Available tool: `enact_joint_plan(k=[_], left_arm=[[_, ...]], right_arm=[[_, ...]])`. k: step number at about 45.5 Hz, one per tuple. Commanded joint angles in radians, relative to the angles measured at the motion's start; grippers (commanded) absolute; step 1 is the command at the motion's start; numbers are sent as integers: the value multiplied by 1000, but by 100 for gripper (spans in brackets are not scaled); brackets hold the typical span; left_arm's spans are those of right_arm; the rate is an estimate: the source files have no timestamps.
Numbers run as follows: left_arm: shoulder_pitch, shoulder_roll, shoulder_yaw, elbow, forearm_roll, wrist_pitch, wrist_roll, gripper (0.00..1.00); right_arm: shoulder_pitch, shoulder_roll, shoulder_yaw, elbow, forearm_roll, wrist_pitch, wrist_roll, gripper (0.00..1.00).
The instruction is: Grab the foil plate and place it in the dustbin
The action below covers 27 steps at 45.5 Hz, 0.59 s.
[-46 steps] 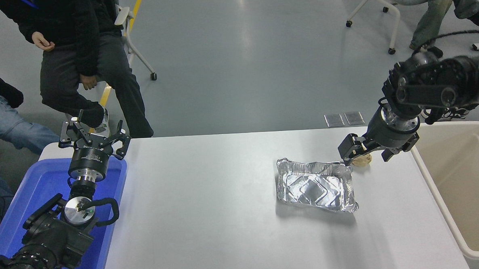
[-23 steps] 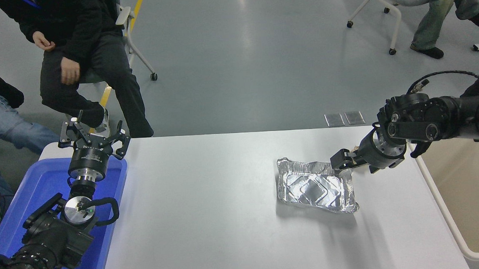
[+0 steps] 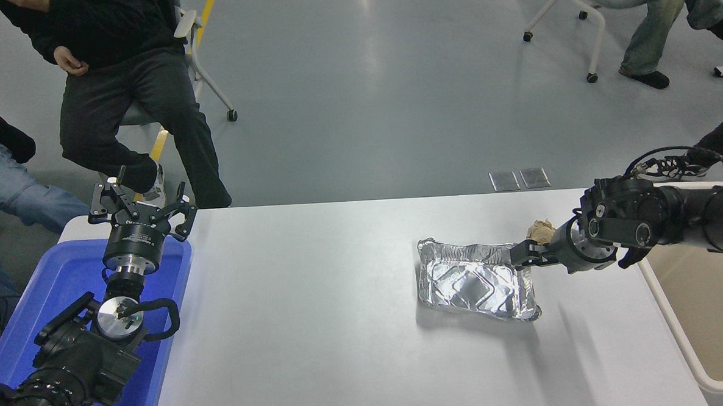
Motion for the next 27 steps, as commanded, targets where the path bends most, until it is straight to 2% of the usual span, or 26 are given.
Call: enact_joint_plan(k=[1,27], left_arm=[[0,0,0,0,0,-1,0,99],[0,0,0,0,0,-1,0,99]], right_arm=[[-100,17,46,-28,0,-144,0,100],[-144,85,47,-26,-3,-233,-1,100]])
